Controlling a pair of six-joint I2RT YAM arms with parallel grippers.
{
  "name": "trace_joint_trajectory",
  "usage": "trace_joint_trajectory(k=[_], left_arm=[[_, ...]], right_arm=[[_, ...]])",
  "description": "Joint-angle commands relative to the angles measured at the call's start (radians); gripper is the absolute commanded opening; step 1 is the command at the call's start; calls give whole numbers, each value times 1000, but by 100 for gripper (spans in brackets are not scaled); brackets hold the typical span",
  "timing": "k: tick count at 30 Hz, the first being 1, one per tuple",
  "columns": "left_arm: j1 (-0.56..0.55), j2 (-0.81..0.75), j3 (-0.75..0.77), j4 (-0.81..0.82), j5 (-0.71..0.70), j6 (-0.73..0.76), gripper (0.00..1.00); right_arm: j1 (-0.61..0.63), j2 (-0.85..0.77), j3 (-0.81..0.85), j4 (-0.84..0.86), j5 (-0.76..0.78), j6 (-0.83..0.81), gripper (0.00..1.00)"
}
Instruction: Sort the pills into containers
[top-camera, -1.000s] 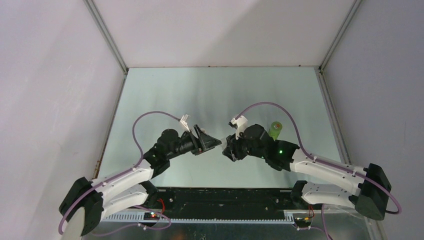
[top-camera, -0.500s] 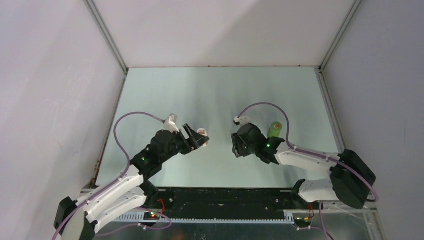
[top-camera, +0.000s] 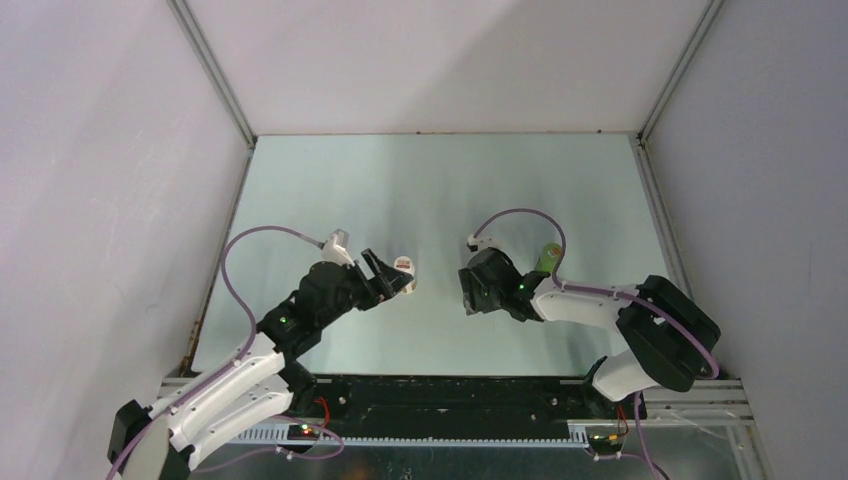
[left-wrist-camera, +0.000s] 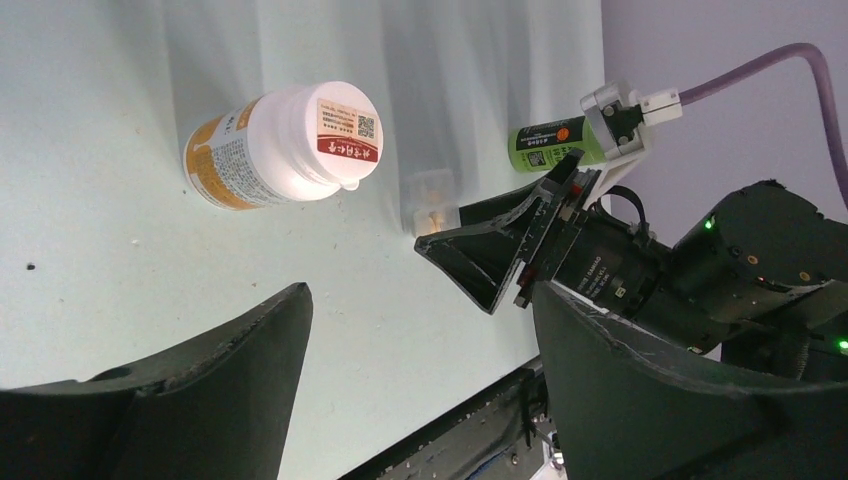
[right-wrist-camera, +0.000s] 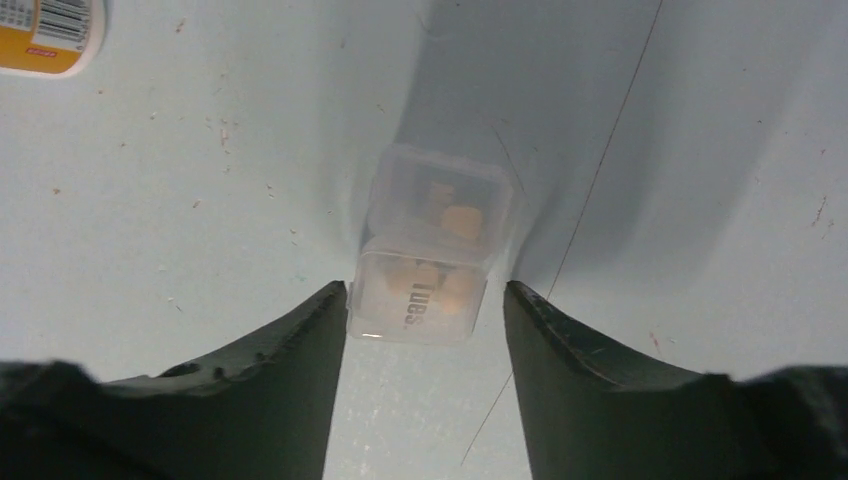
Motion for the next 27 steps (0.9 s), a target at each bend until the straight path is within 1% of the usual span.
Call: trace_joint_trajectory(k=[1,7,13,16,19,20,23,27], left_arm=[[10,-9,-13,7,-27,26,85],[9,-1,-12,10,-23,28,85],[9,-4,-13,11,-24,28,85],[11,-5,-14,10,-24,28,85],[11,0,-16,37,1,39,85],[9,5,-17,47,4,43,85],[9,29,-18,90,70,55,82],[8,66,-17,116,112,61,78]], right_arm=[[-25,15,3,39,-41,31,65],[-56,-54,3,25,-126,44,76],[-133,-136,3,7,-269,74,78],[-180,-152,-1,-18,-322,112,77],[-221,-149,-3,-44,-325,130,74],[-228,-141,-4,-48,-329,132,73],[-252,-116,-8,-43,-364,126,69],[-263,-72,-13,-22,-409,115,61]])
